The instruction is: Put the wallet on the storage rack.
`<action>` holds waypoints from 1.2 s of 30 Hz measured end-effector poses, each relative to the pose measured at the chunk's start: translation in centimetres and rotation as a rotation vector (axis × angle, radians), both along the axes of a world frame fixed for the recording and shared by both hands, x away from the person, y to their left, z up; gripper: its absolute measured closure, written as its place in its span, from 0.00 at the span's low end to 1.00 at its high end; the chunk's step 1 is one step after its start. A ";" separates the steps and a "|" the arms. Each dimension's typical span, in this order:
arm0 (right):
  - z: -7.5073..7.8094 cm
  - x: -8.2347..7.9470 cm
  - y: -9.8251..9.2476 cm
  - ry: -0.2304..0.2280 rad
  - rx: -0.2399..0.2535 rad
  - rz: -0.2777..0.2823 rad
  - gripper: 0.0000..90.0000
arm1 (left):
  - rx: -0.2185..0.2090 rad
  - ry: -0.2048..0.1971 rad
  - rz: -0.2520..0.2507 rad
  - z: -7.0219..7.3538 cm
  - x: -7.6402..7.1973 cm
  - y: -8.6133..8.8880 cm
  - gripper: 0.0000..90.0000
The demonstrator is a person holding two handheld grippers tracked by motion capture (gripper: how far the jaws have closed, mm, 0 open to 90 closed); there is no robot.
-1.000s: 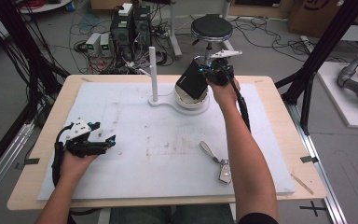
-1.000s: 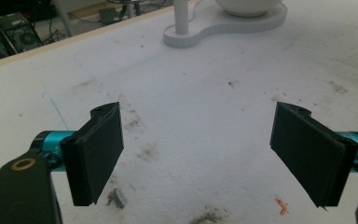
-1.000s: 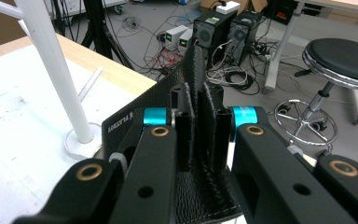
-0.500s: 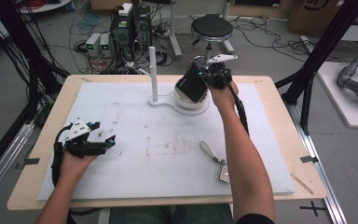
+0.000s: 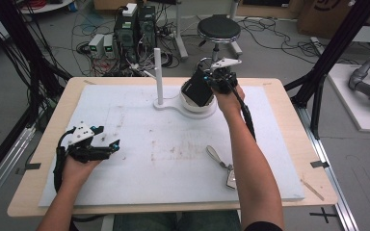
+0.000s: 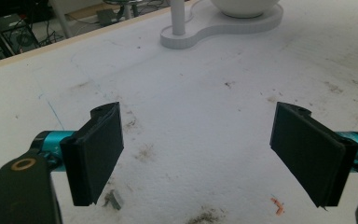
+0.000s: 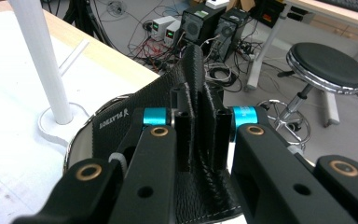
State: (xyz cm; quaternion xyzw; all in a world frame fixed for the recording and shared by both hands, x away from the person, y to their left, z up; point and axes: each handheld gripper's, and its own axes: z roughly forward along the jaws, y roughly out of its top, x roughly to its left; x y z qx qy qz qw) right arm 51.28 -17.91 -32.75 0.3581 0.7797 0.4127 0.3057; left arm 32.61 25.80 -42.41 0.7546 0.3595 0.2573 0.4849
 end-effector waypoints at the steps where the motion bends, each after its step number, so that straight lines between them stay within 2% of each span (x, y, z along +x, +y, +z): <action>1: 0.0 0.0 0.1 -0.002 -0.004 0.000 0.94 | 0.001 0.000 0.000 0.0 0.0 0.0 0.19; 6: -0.2 0.0 0.1 -0.004 0.001 -0.012 0.94 | -0.003 0.000 0.000 0.0 -0.1 0.0 0.19; 11: -0.2 -0.2 0.7 -0.047 -0.072 -0.015 0.94 | -0.003 -0.001 -0.002 0.0 -0.1 0.0 0.19; 13: -0.1 -0.2 0.9 -0.056 -0.084 -0.015 0.94 | -0.004 0.000 -0.001 0.0 0.0 0.0 0.19; 31: -0.2 0.5 0.4 -0.056 -0.053 -0.024 0.94 | -0.002 0.001 -0.008 0.0 0.0 0.0 0.19; 36: 0.0 0.4 0.6 -0.070 -0.067 -0.020 0.94 | -0.006 0.001 -0.008 -0.1 0.0 -0.1 0.19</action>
